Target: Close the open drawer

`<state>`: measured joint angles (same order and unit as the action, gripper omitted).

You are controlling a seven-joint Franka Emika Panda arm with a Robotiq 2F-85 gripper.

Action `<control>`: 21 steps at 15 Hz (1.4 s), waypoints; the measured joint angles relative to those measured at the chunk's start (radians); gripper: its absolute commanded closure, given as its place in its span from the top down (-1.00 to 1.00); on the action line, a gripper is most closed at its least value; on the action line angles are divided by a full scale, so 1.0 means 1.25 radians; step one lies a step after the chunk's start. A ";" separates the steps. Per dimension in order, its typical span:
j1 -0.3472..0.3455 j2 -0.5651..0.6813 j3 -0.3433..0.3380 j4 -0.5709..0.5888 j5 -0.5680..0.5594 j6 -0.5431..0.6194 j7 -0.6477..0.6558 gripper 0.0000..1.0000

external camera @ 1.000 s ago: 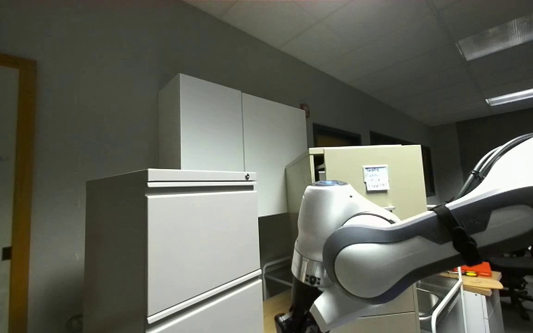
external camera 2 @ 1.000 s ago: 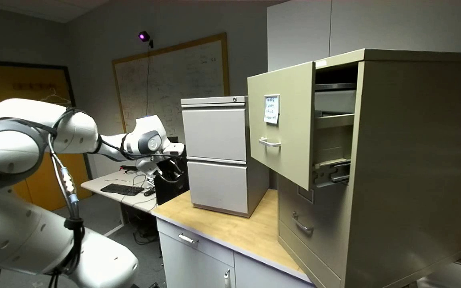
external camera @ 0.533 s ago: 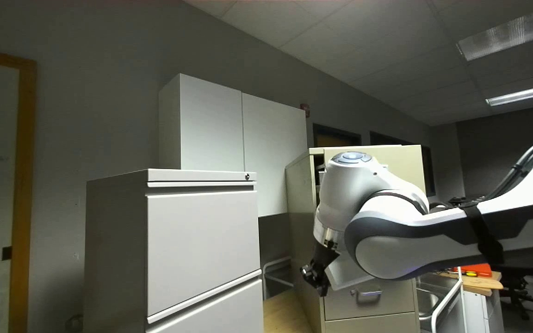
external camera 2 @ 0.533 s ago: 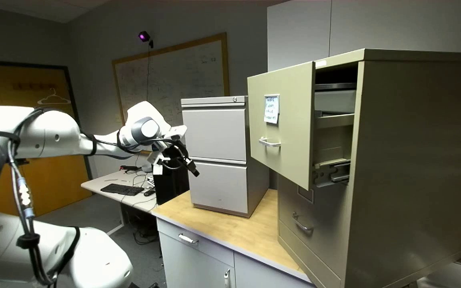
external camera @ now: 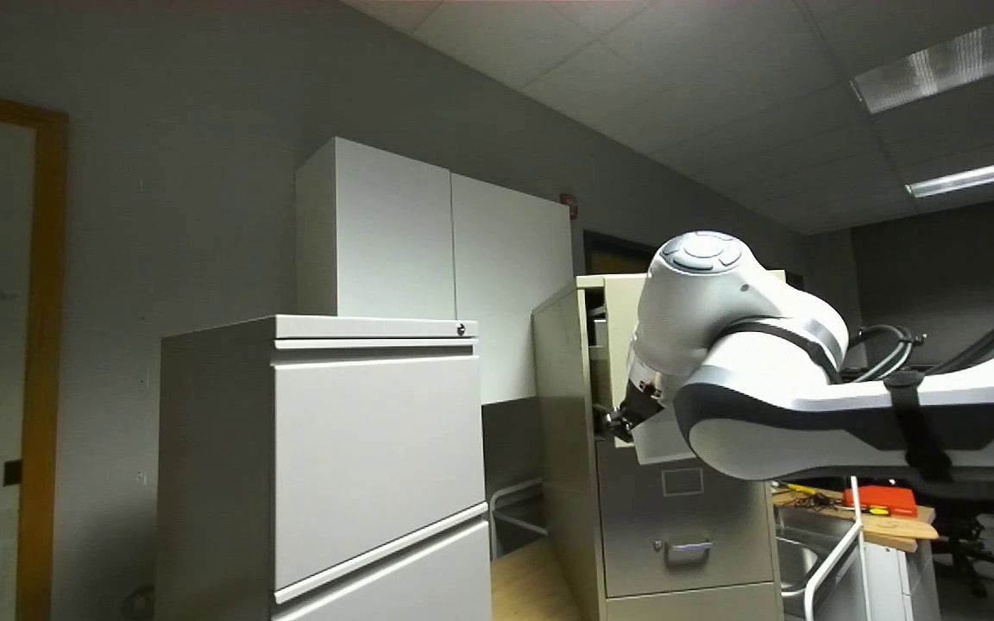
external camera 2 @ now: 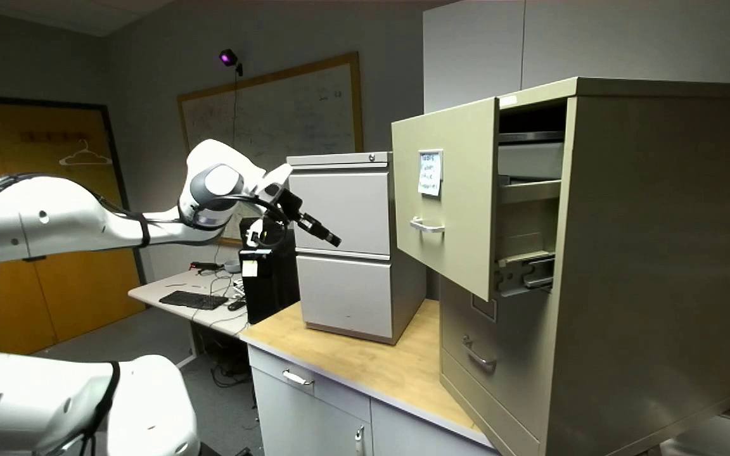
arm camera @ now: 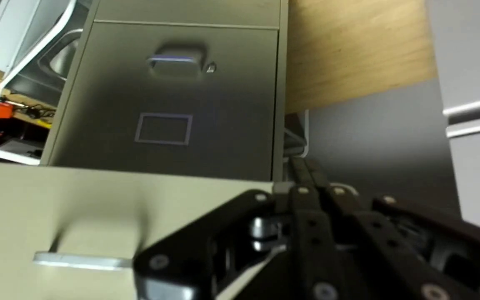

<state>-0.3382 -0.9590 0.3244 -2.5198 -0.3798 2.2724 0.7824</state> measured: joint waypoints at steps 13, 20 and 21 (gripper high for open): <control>-0.167 0.078 0.047 0.127 -0.239 0.060 0.146 -1.00; -0.161 0.253 -0.051 0.154 -0.408 0.134 0.184 -1.00; -0.150 0.264 -0.059 0.161 -0.426 0.128 0.193 -1.00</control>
<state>-0.5253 -0.6296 0.2508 -2.3191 -0.9123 2.4329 1.0237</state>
